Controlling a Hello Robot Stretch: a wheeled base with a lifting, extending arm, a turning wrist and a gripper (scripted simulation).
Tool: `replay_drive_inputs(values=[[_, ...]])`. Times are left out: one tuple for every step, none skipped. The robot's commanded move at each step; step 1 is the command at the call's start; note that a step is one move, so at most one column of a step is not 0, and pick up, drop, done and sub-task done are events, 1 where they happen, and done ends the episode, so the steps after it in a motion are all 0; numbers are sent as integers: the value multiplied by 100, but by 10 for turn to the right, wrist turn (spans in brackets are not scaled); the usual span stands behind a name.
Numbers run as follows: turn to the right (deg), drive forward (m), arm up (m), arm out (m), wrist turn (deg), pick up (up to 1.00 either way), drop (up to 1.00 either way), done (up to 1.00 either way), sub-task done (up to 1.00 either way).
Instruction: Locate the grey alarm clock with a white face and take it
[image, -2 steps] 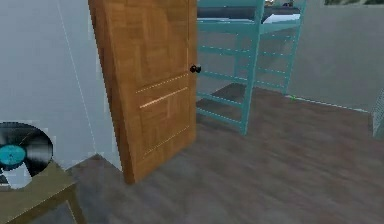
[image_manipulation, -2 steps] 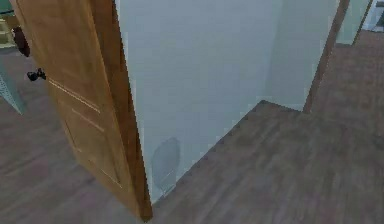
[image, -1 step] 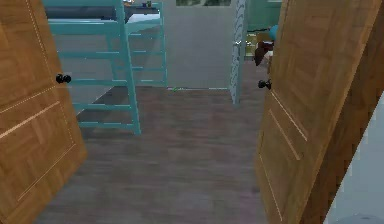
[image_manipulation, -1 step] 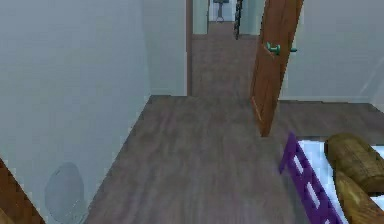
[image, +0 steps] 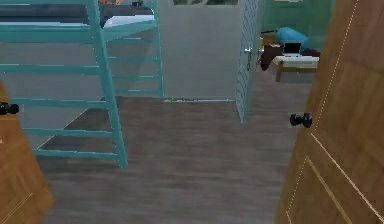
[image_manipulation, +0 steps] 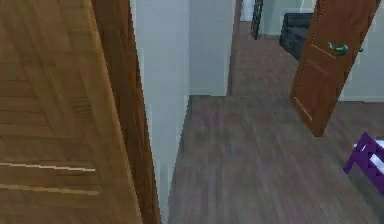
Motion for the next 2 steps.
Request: replay_drive_inputs(values=[[210,0,0,0,0,0,0,0,0],[0,5,0,0,0,0,0,0,0]])
